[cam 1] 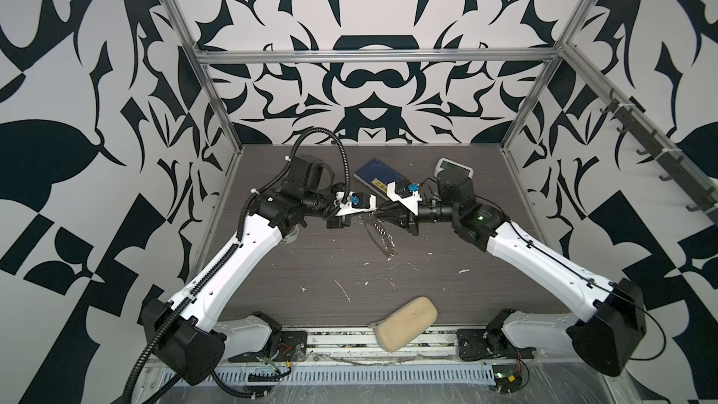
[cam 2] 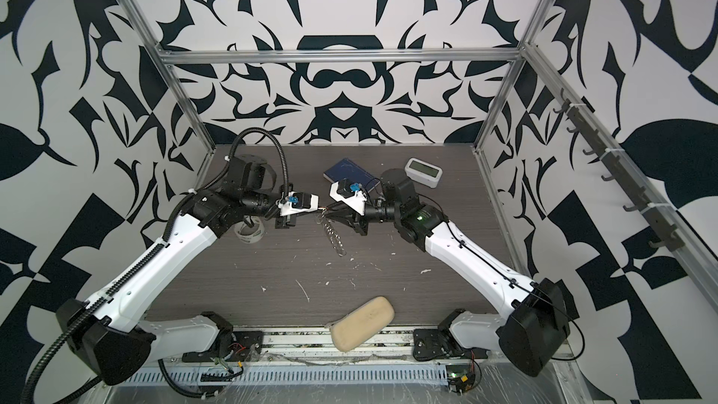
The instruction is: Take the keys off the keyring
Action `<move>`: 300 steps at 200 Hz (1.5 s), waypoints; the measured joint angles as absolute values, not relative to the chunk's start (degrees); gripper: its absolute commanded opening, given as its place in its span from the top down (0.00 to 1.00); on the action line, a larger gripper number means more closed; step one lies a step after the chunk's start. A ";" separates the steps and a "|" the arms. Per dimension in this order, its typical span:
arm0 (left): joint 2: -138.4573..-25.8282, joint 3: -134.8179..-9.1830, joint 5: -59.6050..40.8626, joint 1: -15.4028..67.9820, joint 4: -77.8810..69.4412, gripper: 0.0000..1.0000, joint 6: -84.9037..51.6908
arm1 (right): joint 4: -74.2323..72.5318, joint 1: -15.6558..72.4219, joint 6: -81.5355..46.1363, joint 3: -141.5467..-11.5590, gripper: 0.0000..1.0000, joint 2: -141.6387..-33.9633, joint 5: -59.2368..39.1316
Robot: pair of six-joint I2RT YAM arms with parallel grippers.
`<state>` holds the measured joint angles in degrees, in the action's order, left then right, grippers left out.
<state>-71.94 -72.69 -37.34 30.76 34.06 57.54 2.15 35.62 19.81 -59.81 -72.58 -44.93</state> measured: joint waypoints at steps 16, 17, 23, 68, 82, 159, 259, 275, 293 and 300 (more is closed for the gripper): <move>-71.85 -72.51 -37.34 30.76 34.04 1.00 57.54 | 2.17 35.83 19.84 -59.83 0.78 -72.73 -44.93; -71.85 -72.51 -37.32 30.74 34.04 1.00 57.54 | 2.17 35.86 19.81 -59.81 0.78 -72.73 -44.93; -71.83 -72.42 -37.34 30.76 34.04 1.00 57.52 | 2.26 35.97 19.81 -59.83 0.78 -72.75 -44.93; -71.22 -71.61 -37.32 30.74 33.61 1.00 57.39 | 2.55 36.71 19.81 -59.83 0.81 -72.90 -44.95; -71.22 -71.61 -37.32 30.76 33.61 1.00 57.23 | 2.70 36.86 19.79 -59.99 0.85 -73.17 -44.88; -70.87 -71.42 -34.41 30.65 32.71 1.00 54.59 | 3.14 37.39 20.23 -60.31 1.00 -73.63 -42.81; -69.01 -68.75 -26.85 31.03 26.89 1.00 47.55 | 2.96 36.16 20.32 -60.25 1.00 -70.08 -38.54; -68.95 -68.20 -25.45 30.74 25.50 1.00 46.65 | 2.96 35.73 19.99 -59.88 1.00 -69.25 -38.72; -68.82 -66.89 -24.60 30.24 23.81 1.00 45.19 | 2.66 35.31 19.38 -59.24 1.00 -68.14 -38.87; -68.84 -66.46 -24.56 30.13 23.29 1.00 44.69 | 2.26 35.18 19.07 -59.02 1.00 -67.83 -38.98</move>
